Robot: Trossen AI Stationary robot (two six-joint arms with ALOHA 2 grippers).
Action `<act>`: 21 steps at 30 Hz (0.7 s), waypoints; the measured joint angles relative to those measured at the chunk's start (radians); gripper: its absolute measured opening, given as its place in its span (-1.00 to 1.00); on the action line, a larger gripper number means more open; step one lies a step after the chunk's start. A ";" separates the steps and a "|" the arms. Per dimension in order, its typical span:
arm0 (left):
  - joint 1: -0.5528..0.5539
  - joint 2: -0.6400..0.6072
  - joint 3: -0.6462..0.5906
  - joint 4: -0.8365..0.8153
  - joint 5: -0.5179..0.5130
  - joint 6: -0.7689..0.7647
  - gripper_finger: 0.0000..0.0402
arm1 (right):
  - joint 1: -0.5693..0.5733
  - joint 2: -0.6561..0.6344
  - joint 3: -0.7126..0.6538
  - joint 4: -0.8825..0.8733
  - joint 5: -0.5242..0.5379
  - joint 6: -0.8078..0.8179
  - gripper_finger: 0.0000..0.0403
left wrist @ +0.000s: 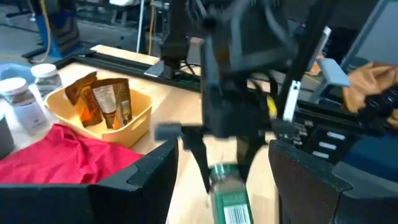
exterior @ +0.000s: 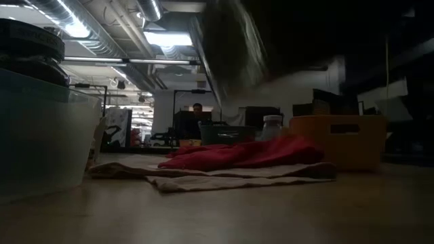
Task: Sort spices by type
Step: Put the green seasoning into the bottom left transparent bin
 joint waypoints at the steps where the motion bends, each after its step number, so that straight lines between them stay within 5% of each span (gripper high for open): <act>1: -0.008 0.000 0.000 0.000 -0.001 0.009 0.17 | -0.006 0.000 0.038 -0.037 0.005 -0.015 0.02; 10: -0.086 -0.001 0.000 -0.001 -0.151 0.016 0.17 | -0.061 0.000 0.226 -0.128 0.045 -0.135 0.02; 21: -0.002 0.052 0.000 0.003 -0.121 -0.011 0.17 | -0.128 0.000 0.249 -0.235 0.087 -0.019 0.02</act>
